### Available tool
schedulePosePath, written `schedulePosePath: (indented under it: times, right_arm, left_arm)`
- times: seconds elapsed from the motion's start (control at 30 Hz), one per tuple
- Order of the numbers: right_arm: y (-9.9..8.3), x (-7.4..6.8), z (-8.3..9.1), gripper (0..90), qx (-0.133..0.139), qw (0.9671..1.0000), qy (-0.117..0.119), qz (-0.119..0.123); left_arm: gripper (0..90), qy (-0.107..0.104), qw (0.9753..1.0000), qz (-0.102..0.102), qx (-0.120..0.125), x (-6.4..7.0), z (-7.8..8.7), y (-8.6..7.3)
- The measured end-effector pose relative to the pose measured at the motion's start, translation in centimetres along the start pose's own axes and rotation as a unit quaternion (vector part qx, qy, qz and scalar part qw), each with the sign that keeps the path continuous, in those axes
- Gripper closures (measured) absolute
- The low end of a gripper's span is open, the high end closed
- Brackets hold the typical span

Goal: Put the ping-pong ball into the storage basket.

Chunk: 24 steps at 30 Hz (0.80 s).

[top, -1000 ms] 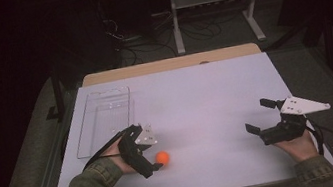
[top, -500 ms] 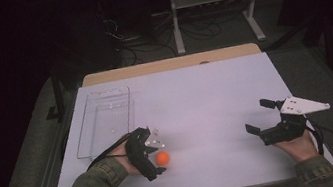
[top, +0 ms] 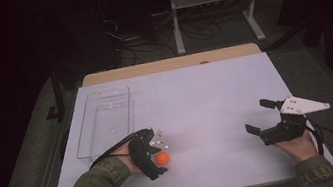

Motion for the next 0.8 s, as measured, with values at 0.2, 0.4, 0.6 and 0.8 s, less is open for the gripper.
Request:
schedulePosePath:
  times: [0.2,0.4,0.6,0.8]
  right_arm:
    - [-0.02,0.00,-0.01,0.0,-0.001,1.0000,0.000,0.000]
    - [-0.05,-0.04,-0.03,0.0,-0.002,1.0000,0.001,0.001]
    - [-0.06,-0.06,-0.04,0.0,-0.002,1.0000,0.001,0.002]
    - [-0.07,-0.07,-0.06,0.0,-0.002,1.0000,0.002,0.002]
  left_arm:
    - [16.2,0.003,0.9999,0.004,-0.009,-0.07,-0.33,-0.06]
    - [23.9,0.000,0.9998,0.006,-0.020,-0.08,-0.55,-0.17]
    - [31.9,-0.002,0.9995,0.008,-0.029,-0.08,-0.67,-0.18]
    - [37.5,-0.003,0.9994,0.006,-0.035,-0.08,-0.76,-0.07]
Point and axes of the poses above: each handheld gripper's, and its own axes: z roughly backward along the jaws, y roughly out of its top, x roughly to its right, the point moved 9 cm from there along -z, roughly forward along the jaws, and after that the axes turned 12 degrees about -y, right-handed, at the moved point
